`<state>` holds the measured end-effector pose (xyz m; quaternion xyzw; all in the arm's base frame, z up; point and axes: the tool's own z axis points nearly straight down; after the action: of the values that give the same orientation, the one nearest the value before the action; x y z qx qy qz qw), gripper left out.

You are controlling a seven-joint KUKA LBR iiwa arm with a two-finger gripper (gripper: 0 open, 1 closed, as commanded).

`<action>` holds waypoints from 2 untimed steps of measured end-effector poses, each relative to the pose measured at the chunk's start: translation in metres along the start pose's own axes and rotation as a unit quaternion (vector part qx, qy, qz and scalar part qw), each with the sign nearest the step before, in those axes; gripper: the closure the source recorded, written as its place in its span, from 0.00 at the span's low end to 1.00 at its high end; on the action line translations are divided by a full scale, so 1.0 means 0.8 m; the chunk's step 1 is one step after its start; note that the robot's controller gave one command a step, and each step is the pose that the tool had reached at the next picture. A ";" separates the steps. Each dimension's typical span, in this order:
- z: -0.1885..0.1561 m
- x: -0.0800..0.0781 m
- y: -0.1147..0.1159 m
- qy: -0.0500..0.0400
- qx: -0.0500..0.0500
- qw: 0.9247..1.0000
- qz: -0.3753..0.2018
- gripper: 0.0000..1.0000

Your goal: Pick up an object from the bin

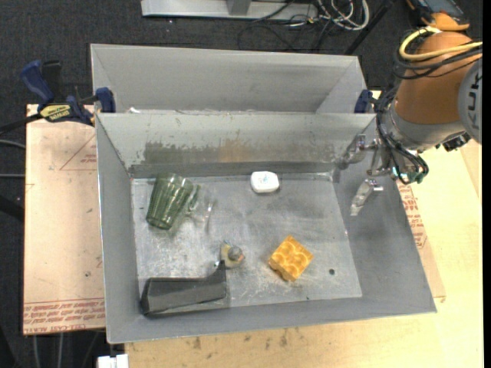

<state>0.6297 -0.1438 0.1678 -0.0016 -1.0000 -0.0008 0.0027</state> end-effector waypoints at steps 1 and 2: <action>-0.006 -0.002 0.000 -0.004 0.001 1.000 -0.001 0.00; 0.009 0.014 0.032 -0.005 0.002 0.999 -0.033 0.00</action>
Offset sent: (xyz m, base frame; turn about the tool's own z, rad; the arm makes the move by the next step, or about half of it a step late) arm -0.0517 0.1132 -0.0471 -0.2811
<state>0.6185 -0.1180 0.1605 0.0318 -0.9995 0.0012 -0.0023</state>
